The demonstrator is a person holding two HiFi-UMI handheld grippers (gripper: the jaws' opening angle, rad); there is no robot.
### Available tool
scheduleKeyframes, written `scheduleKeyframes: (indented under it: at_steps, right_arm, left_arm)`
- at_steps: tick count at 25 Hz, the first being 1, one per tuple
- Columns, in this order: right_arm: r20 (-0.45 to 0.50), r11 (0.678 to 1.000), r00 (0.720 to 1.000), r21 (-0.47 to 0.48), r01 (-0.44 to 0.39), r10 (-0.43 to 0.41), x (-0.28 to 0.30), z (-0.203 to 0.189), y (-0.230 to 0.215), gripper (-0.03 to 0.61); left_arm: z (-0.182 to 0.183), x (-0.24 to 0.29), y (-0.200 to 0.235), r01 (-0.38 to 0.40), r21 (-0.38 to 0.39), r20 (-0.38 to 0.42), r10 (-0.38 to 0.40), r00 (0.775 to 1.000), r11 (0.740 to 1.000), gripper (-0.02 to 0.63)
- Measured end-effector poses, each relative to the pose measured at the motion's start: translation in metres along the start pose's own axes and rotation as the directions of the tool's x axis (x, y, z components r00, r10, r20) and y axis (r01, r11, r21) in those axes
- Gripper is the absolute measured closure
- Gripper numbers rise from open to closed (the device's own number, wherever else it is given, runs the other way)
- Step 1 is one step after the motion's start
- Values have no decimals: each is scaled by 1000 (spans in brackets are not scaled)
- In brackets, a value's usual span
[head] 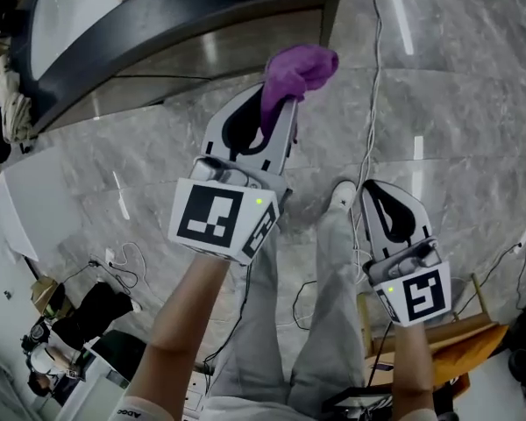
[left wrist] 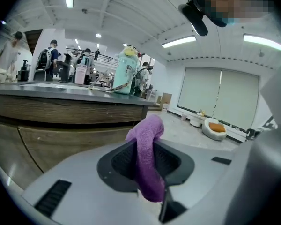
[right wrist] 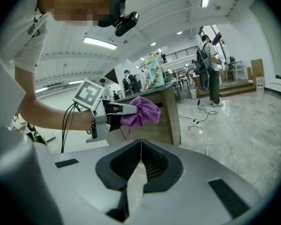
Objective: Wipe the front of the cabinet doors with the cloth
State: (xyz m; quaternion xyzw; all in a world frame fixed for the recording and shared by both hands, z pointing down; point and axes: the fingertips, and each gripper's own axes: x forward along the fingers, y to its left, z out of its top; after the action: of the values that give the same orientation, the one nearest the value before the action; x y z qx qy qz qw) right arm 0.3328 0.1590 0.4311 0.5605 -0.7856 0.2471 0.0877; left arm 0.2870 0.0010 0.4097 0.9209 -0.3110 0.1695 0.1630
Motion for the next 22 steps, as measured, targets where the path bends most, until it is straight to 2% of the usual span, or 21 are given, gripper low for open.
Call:
scheduleKeyframes:
  at_steps: [6,12,17,22]
  right_arm:
    - [-4,1000,1000,14,19,-19,-1,0,-18,552]
    - [-32,1000,999,20,21,-20,5,-12,-23,552]
    - [-68,1000,997,-1,-20,20,21,-20,-4,552]
    - [-90,998,994,-22,-63,61,42,-22,22,552]
  left_arm:
    - [4,41,12,-9,72,-18,10,1000,997,526]
    - [9,70,27,-20,49,-27,22,999,999,526]
    - [3,63,52,-38,49,-38,40,998,998,526]
    - [-11,37,103,-103,24,-58,104,993,994,526]
